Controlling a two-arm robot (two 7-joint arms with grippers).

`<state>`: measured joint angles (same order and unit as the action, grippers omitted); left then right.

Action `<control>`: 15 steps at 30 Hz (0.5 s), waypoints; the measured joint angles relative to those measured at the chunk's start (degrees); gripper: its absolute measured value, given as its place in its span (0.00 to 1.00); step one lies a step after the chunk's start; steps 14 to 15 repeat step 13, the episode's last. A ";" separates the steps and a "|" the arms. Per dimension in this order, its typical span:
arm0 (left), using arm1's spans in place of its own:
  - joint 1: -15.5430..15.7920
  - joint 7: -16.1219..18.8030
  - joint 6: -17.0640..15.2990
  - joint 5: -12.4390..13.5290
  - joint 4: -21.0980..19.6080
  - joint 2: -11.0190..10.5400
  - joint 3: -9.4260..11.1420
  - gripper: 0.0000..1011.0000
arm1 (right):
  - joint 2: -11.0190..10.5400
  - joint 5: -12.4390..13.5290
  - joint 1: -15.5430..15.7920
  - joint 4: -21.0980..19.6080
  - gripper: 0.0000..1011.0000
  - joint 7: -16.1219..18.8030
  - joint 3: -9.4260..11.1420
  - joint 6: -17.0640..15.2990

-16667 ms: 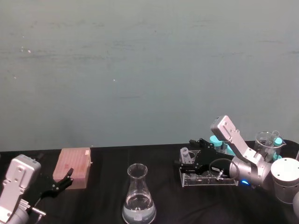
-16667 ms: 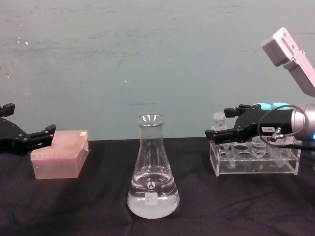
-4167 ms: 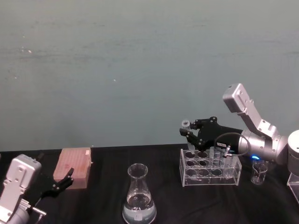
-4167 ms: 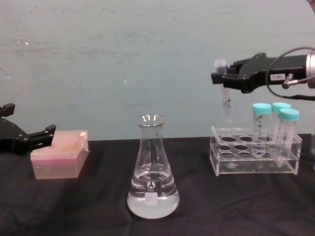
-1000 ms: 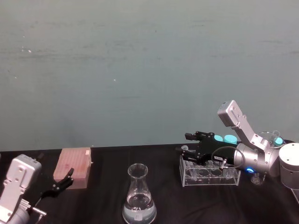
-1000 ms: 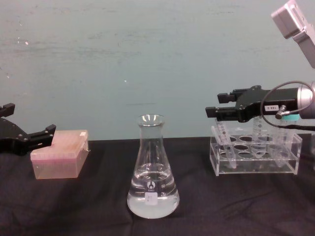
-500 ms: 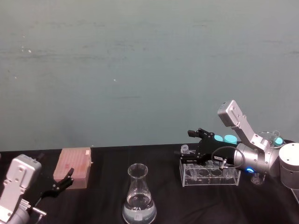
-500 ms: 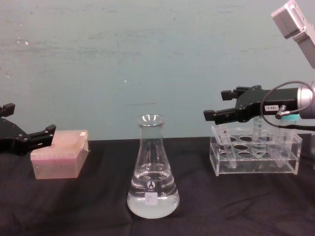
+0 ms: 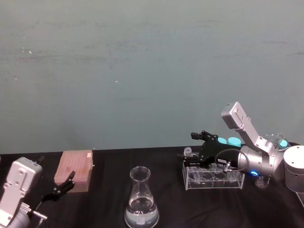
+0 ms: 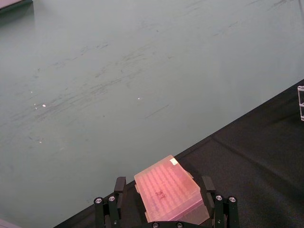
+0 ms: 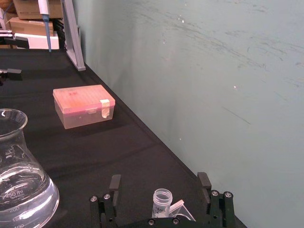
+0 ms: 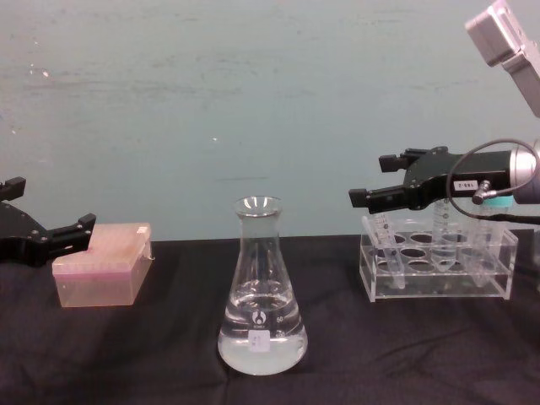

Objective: Pour the liquid from the test tube into the beaker using one hand.

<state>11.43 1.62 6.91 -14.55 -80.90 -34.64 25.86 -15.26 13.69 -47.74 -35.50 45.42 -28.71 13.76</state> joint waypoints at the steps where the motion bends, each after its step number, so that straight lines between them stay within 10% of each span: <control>1: 0.00 0.00 0.00 0.00 0.00 -0.01 0.00 0.99 | 0.00 0.00 0.00 0.00 0.99 0.00 0.00 0.00; 15: 0.00 0.00 0.00 0.00 0.00 0.00 0.00 0.99 | 0.00 0.00 0.00 0.00 0.99 0.00 0.00 0.00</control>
